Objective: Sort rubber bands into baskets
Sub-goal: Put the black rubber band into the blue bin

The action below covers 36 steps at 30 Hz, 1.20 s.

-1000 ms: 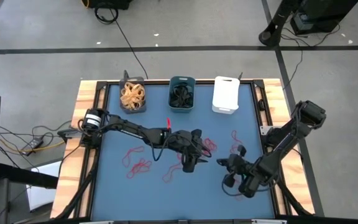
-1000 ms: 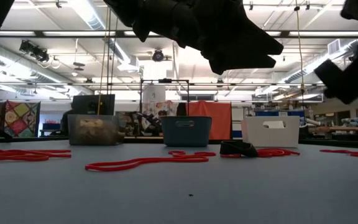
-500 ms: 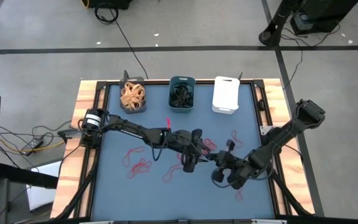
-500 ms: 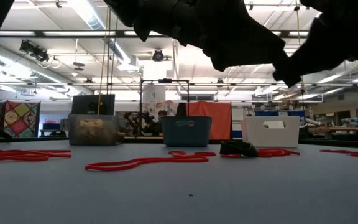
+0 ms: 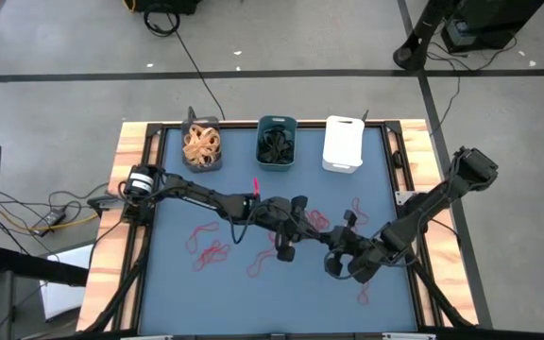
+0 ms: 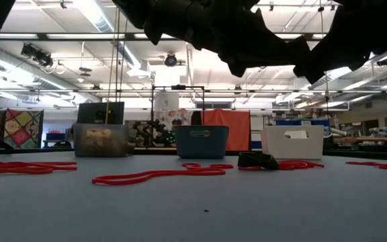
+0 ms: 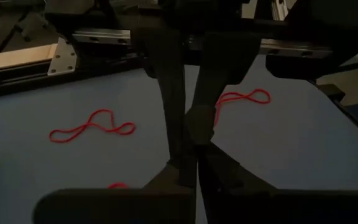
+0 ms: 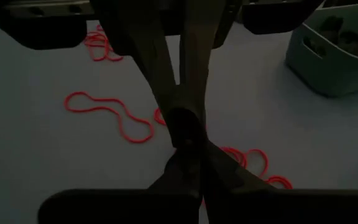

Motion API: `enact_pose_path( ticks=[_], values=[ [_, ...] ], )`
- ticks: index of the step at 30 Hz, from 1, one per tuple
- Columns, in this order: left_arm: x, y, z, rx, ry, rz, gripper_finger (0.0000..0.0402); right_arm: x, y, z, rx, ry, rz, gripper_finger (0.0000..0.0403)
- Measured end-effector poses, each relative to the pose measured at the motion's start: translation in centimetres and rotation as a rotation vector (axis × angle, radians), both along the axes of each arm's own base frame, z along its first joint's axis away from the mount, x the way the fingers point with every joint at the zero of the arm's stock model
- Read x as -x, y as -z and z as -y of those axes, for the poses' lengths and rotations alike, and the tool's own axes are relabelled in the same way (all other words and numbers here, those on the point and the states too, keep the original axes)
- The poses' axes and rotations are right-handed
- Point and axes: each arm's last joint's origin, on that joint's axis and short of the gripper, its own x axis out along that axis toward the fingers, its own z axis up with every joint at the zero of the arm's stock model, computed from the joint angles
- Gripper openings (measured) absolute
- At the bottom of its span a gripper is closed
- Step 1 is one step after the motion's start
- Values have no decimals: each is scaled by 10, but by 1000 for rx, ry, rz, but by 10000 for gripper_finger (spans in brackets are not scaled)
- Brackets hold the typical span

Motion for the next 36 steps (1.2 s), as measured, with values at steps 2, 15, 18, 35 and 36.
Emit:
enact_pose_path(
  ticks=[2,15,18,35,36],
  values=[
    [0,0,0,1,2,0,11,0,0,0,-5,-4,-6,11],
    [-1,1,-7,25,-25,-12,1,10,6,11,12,183,15,167],
    [-1,1,-9,26,-26,-14,1,10,6,11,-5,173,-1,215],
    [9,-6,-74,-22,-248,-125,0,44,-20,11,-117,234,132,222],
    [9,-5,-79,-23,-261,-140,0,45,-21,9,-115,228,135,218]
  ],
)
